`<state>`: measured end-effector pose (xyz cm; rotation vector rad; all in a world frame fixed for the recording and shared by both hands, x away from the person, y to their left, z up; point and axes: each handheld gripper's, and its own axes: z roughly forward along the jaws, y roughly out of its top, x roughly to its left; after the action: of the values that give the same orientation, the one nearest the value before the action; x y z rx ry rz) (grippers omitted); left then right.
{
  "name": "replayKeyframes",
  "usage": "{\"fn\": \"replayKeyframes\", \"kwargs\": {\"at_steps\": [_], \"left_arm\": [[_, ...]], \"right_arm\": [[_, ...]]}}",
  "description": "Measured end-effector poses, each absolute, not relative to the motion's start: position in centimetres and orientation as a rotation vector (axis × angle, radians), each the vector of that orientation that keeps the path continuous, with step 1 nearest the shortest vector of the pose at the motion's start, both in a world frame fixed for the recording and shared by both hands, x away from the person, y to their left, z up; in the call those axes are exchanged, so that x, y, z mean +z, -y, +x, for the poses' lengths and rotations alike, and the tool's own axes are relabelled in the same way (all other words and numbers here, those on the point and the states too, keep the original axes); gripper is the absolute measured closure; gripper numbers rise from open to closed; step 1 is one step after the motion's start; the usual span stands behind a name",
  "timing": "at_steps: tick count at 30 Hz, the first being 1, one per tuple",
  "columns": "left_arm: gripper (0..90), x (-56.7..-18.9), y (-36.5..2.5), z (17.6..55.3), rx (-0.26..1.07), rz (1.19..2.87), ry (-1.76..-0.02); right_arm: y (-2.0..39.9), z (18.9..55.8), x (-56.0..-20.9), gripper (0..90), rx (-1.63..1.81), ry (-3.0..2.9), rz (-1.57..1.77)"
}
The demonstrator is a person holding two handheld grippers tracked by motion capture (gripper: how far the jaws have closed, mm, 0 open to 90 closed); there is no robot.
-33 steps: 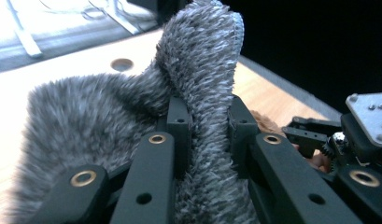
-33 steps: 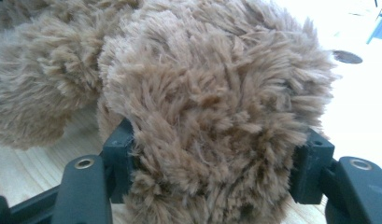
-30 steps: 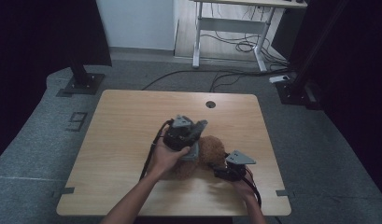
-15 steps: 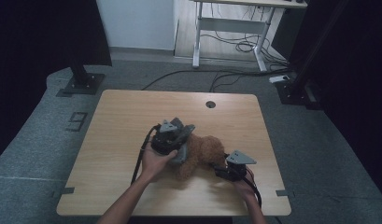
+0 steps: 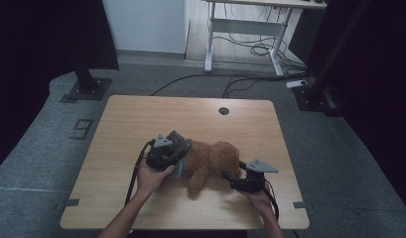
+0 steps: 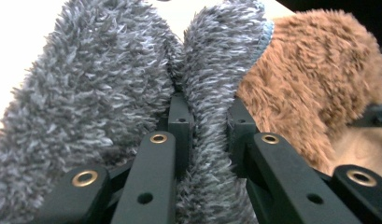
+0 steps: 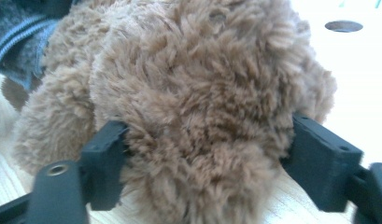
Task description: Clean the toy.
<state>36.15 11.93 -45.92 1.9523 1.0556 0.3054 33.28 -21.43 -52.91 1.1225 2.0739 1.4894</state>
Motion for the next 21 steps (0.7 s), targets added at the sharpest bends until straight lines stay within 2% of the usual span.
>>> {"fn": "replayKeyframes", "kwargs": {"at_steps": [2,5,7,14,18,21], "left_arm": [[76.4,-45.9,-12.0,35.9,0.3,1.947,-1.055],[76.0,-45.0,-11.8,35.6,0.296,1.942,-1.051],[75.8,-43.8,-10.9,35.4,0.328,1.96,-1.019],[75.7,-41.0,-3.7,35.2,0.31,2.015,-0.86],[75.6,-41.6,0.8,36.1,0.213,2.035,-0.83],[75.6,-42.8,3.2,36.7,0.213,2.076,-0.832]], "right_arm": [[21.4,33.4,-53.0,27.4,1.499,-2.084,1.104],[21.4,33.3,-52.9,40.3,1.488,-2.083,1.057],[21.4,33.2,-52.8,43.8,1.477,-2.085,1.034],[21.4,33.0,-52.9,46.1,1.453,-2.079,0.996],[21.3,32.9,-52.9,46.7,1.453,-2.071,0.993],[21.3,32.9,-53.0,47.1,1.451,-2.066,0.995]]}}
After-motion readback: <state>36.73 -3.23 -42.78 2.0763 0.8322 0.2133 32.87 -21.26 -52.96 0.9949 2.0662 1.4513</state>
